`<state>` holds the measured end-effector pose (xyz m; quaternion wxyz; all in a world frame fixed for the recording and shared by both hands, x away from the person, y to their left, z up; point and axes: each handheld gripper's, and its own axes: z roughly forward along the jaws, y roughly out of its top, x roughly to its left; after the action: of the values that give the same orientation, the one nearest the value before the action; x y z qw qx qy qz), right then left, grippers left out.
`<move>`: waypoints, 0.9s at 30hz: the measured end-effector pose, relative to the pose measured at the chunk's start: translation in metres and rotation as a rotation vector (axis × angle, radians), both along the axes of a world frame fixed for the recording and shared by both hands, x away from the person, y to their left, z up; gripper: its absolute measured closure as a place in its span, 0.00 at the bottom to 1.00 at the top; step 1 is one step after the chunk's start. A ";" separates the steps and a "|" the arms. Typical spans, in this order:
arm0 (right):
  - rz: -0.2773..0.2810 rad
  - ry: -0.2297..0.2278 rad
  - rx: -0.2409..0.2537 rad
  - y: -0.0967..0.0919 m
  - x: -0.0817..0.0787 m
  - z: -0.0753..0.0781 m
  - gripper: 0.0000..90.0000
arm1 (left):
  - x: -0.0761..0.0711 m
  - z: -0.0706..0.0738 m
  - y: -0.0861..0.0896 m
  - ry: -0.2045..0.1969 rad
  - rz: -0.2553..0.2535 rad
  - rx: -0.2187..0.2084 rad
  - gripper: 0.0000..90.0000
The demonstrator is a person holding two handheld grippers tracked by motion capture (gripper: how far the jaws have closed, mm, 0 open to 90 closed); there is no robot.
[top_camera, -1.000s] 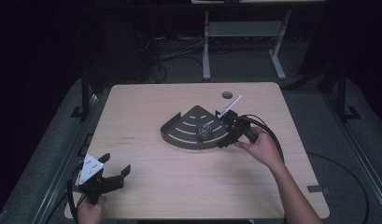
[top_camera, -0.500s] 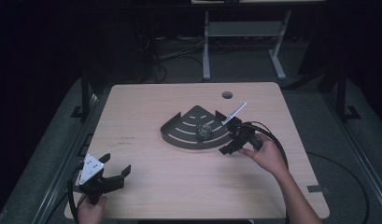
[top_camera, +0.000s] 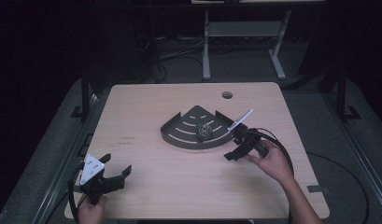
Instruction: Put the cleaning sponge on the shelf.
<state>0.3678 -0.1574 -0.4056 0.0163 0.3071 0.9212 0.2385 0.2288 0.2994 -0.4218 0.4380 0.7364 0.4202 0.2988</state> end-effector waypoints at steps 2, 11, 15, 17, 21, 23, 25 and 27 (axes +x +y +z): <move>-0.003 0.002 0.003 -0.002 -0.003 -0.001 0.23 | 0.000 0.000 0.000 0.002 -0.002 -0.001 0.15; -0.007 -0.007 0.003 -0.012 -0.017 -0.007 0.23 | 0.000 0.000 -0.001 0.003 -0.002 0.001 0.15; -0.010 -0.009 0.013 -0.017 -0.025 -0.011 0.23 | 0.000 -0.001 -0.001 0.000 -0.003 0.004 0.15; -0.013 -0.008 0.009 -0.020 -0.028 -0.014 0.23 | 0.000 -0.001 -0.001 0.002 -0.002 0.000 0.15; -0.016 -0.006 0.012 -0.024 -0.034 -0.020 0.23 | 0.000 -0.001 -0.002 0.002 -0.004 0.007 0.15; -0.018 0.004 0.027 -0.025 -0.037 -0.022 0.22 | 0.000 -0.001 -0.002 0.003 -0.004 0.004 0.15; -0.016 -0.003 0.023 -0.026 -0.040 -0.024 0.22 | 0.000 -0.001 -0.003 0.002 -0.005 0.003 0.15; -0.016 -0.006 0.021 -0.026 -0.042 -0.026 0.21 | 0.000 -0.001 -0.003 0.002 -0.006 0.004 0.15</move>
<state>0.3254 -0.1836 -0.4314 0.0178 0.3139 0.9161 0.2490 0.2290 0.2962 -0.4226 0.4369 0.7388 0.4179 0.2979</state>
